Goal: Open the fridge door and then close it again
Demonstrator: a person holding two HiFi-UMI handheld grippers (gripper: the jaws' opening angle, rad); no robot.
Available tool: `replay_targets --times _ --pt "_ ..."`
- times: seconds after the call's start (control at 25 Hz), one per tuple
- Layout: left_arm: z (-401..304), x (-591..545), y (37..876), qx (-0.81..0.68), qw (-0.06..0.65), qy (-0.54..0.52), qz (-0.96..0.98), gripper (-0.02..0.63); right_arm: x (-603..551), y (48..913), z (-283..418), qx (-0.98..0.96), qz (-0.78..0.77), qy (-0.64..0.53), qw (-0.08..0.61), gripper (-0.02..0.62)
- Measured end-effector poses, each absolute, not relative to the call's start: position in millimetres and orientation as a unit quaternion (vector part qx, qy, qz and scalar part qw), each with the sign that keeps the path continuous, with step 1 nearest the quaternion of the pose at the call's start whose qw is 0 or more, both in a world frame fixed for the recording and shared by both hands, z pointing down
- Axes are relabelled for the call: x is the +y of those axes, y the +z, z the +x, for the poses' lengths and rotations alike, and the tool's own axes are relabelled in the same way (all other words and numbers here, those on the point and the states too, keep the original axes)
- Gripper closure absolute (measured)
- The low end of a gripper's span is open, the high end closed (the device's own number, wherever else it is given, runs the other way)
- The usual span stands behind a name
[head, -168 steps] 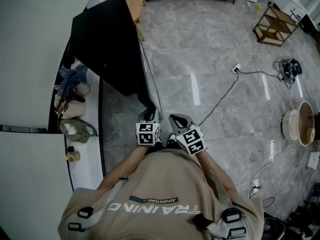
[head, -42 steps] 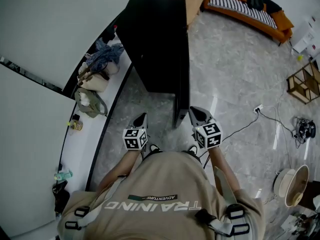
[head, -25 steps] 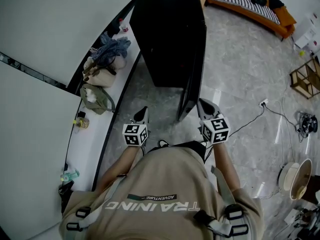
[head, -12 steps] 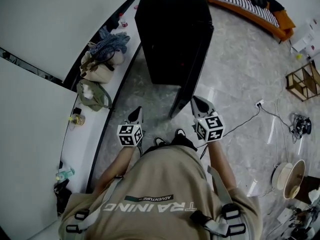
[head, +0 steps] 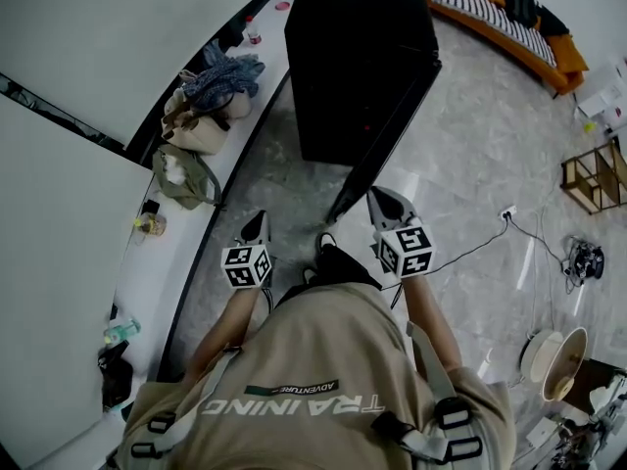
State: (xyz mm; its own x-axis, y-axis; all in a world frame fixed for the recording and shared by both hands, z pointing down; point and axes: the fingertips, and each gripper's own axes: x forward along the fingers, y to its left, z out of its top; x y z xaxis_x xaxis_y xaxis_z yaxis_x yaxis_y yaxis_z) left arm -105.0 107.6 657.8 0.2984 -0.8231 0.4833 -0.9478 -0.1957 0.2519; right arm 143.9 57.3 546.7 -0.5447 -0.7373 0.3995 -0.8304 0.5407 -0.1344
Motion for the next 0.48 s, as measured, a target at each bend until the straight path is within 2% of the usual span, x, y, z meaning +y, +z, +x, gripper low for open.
replay_targets --times 0.48 --pt "-137.7 75.6 652.2 -0.598 0.249 0.127 0.751 0.606 18.7 550.0 93.6 -0.901 0.392 0.146 0.118 0.6"
